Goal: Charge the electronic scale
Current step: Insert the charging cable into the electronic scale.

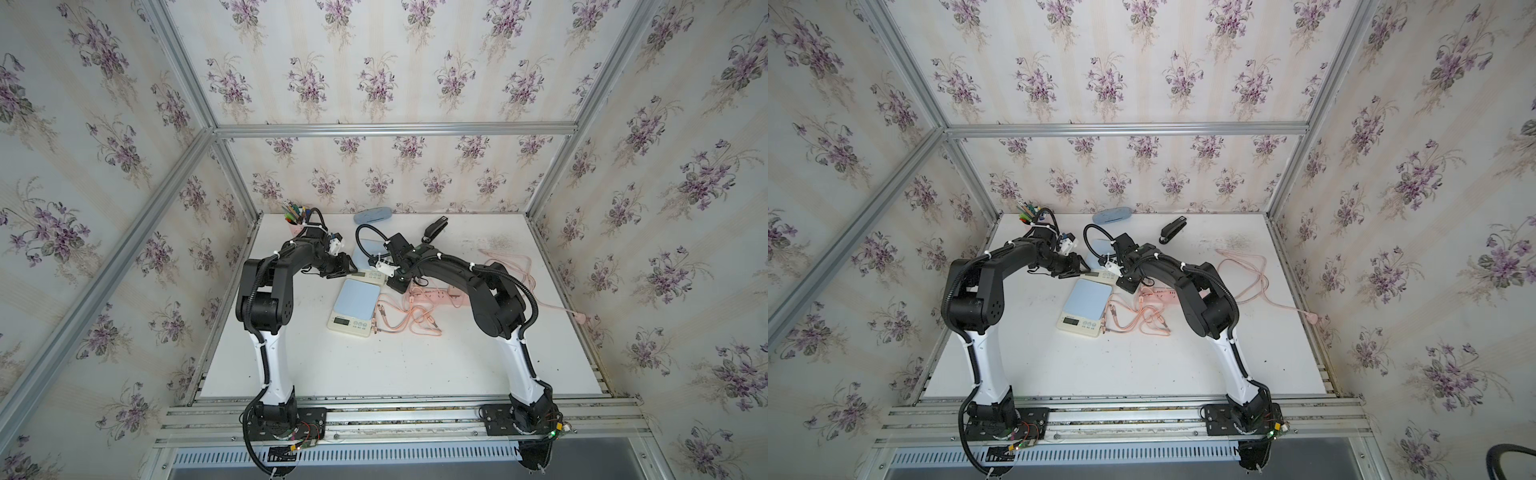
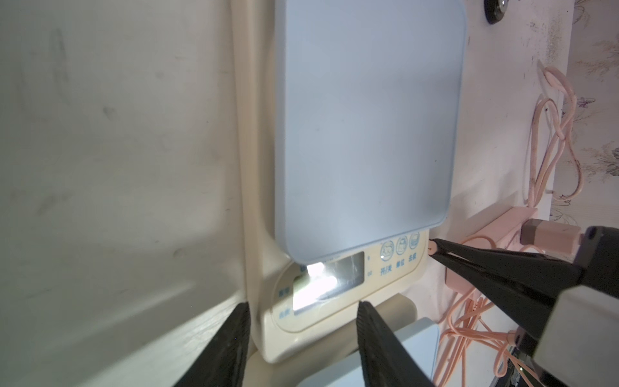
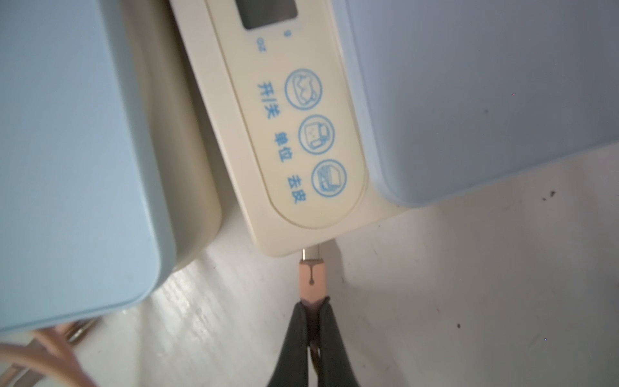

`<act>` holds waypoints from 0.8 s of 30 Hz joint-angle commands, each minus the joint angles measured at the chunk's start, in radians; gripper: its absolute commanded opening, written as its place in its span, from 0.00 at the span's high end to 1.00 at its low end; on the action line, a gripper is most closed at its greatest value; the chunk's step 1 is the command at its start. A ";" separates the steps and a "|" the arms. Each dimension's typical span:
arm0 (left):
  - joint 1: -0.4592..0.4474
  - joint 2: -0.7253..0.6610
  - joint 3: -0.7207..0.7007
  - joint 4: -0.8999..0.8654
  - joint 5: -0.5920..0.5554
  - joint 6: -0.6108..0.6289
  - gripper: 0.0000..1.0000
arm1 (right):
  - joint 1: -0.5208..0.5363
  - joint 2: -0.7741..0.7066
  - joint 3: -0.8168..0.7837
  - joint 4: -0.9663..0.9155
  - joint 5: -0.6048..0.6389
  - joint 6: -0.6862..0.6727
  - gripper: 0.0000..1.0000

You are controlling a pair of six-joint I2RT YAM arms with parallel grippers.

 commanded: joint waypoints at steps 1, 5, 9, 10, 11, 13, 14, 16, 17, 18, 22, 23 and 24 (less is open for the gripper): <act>0.001 0.010 0.007 -0.012 0.009 0.024 0.47 | 0.000 -0.005 0.004 0.014 -0.027 -0.001 1.00; -0.002 0.018 0.010 -0.013 0.013 0.027 0.48 | -0.006 -0.009 -0.002 0.024 -0.036 0.011 1.00; -0.001 0.017 0.011 -0.012 0.007 0.031 0.48 | -0.022 -0.009 -0.002 0.026 -0.066 0.028 1.00; -0.001 0.019 0.011 -0.013 0.007 0.030 0.48 | -0.023 -0.009 -0.002 0.027 -0.067 0.028 1.00; -0.001 0.019 0.012 -0.013 0.006 0.030 0.48 | -0.023 -0.009 -0.004 0.027 -0.068 0.028 1.00; -0.001 0.021 0.012 -0.013 0.006 0.029 0.48 | -0.024 -0.010 -0.003 0.030 -0.069 0.029 1.00; -0.002 0.021 0.014 -0.013 0.006 0.029 0.48 | -0.025 -0.009 -0.004 0.030 -0.072 0.029 1.00; -0.002 0.023 0.016 -0.013 0.008 0.027 0.49 | -0.025 -0.009 -0.003 0.032 -0.077 0.031 1.00; -0.001 0.023 0.015 -0.013 0.008 0.027 0.49 | -0.025 -0.011 -0.004 0.032 -0.080 0.032 1.00; -0.002 0.023 0.015 -0.013 0.008 0.027 0.49 | -0.025 -0.011 -0.003 0.033 -0.085 0.033 1.00; -0.004 0.023 0.016 -0.013 0.009 0.027 0.49 | -0.026 -0.011 -0.001 0.036 -0.105 0.034 1.00; -0.004 0.024 0.016 -0.012 0.008 0.027 0.49 | -0.025 -0.009 0.001 0.038 -0.108 0.034 1.00; -0.004 0.024 0.015 -0.012 0.010 0.027 0.49 | -0.027 -0.009 0.002 0.038 -0.110 0.035 1.00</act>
